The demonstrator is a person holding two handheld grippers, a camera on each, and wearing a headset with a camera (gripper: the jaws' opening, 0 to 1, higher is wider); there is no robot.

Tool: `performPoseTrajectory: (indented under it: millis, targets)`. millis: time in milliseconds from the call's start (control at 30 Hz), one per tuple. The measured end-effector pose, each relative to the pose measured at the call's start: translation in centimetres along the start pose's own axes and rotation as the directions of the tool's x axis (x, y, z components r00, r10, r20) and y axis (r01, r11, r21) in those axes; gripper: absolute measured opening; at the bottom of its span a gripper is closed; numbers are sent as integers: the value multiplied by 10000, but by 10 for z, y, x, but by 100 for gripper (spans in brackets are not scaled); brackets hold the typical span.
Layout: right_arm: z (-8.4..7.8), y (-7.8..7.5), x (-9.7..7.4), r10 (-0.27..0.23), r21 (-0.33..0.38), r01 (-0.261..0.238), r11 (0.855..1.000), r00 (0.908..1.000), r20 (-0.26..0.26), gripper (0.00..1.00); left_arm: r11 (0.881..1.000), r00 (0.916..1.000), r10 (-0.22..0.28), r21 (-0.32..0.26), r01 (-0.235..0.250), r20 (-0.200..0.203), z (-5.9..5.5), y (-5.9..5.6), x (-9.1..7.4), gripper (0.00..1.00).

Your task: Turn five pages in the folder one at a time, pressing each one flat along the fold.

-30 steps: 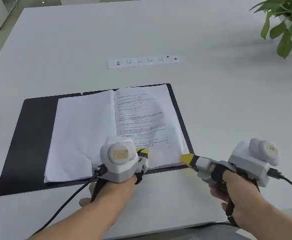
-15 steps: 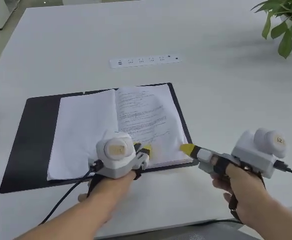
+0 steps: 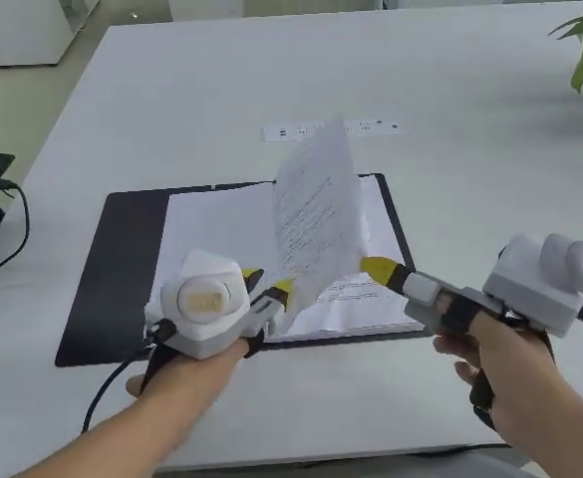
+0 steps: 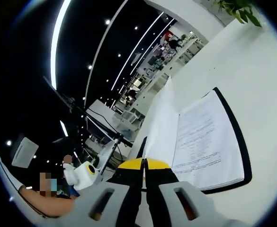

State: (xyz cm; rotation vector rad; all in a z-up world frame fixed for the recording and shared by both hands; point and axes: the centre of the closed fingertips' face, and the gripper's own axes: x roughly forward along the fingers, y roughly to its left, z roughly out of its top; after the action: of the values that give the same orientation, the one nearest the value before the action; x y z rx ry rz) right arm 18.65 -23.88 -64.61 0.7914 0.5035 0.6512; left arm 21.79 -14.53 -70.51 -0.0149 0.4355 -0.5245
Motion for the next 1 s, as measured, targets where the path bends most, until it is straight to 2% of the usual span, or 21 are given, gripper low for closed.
performPoseTrajectory:
  millis: [200,233,267,400,467,533,633,667,767,800,833,867,900,1000]
  targets:
    - [-12,26,27,322,-985,-367,9945,9984,-466,0,9986,9984,534,8,-534,164,0,29,-28,24]
    - [-15,28,33,257,-1348,-333,9903,9980,-580,0,9980,9978,636,-11,-636,189,0,36,-34,24]
    - [-15,29,35,244,-1474,-329,9885,9979,-597,0,9977,9976,672,-7,-672,191,-1,38,-36,25]
    - [-28,44,58,294,-2280,-520,9723,9944,-1015,0,9947,9944,1024,79,-1027,261,-3,58,-56,25]
    - [-34,50,66,358,-2418,-635,9683,9925,-1172,0,9918,9918,1268,126,-1270,186,-6,70,-65,25]
    - [-42,56,78,385,-2801,-773,9569,9892,-1417,0,9894,9892,1445,107,-1449,254,-7,80,-73,24]
    - [-55,63,94,487,-2969,-995,9497,9836,-1737,0,9852,9851,1713,14,-1714,173,-12,93,-82,24]
    - [-61,66,100,532,-3031,-1124,9463,9789,-1971,0,9837,9835,1800,-5,-1800,197,-13,98,-85,24]
    - [-74,69,112,524,-3133,-1240,9415,9724,-2275,0,9807,9806,1956,-75,-1955,102,-17,106,-91,24]
    - [-84,70,118,506,-3163,-1339,9392,9648,-2582,0,9788,9788,2049,-69,-2048,88,-19,111,-95,24]
    - [-87,69,121,482,-3217,-1350,9372,9633,-2639,0,9779,9779,2091,-69,-2091,76,-20,112,-97,24]
    - [-94,68,125,395,-3208,-1355,9374,9566,-2887,0,9770,9770,2131,-82,-2131,31,-21,114,-98,24]
    - [-97,69,128,441,-3140,-1409,9389,9541,-2962,0,9762,9763,2164,-131,-2164,7,-22,116,-100,24]
    - [-105,59,139,359,-3123,-1420,9393,9460,-3221,0,9743,9746,2237,-247,-2238,-78,-23,120,-101,25]
